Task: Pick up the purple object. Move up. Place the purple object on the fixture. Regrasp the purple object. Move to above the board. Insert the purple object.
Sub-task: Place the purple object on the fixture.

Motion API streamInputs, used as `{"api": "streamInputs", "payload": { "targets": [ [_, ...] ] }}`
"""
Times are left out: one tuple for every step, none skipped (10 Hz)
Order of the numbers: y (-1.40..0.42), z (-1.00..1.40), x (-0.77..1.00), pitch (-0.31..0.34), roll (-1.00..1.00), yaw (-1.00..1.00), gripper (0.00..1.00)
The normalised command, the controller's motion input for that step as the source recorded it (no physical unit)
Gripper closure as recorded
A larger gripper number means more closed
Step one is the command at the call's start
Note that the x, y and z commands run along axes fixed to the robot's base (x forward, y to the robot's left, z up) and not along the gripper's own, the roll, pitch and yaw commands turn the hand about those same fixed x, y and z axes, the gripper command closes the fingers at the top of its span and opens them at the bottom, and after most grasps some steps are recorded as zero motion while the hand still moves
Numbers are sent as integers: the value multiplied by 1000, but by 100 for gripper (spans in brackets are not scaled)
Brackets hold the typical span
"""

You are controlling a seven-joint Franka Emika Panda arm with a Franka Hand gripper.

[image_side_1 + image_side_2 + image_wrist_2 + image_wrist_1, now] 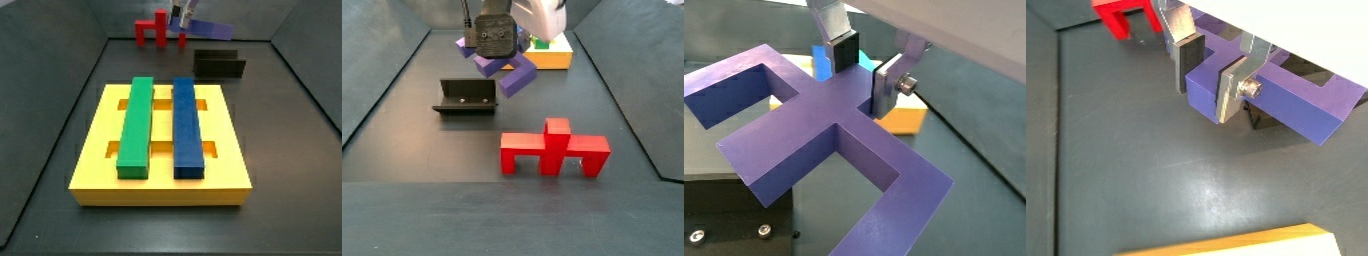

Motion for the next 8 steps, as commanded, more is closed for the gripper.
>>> {"api": "streamInputs", "payload": {
  "targets": [
    [-80, 189, 483, 523, -246, 406, 100],
    [-77, 174, 486, 520, -251, 403, 100],
    [-51, 166, 471, 483, -229, 417, 100],
    [-34, 160, 477, 443, -154, 440, 100],
    [-26, 163, 471, 437, -131, 449, 100],
    [-26, 143, 477, 449, -100, 451, 100],
    [-26, 149, 454, 443, -77, 474, 100],
    [0, 146, 294, 377, 0, 566, 100]
  ]
}}
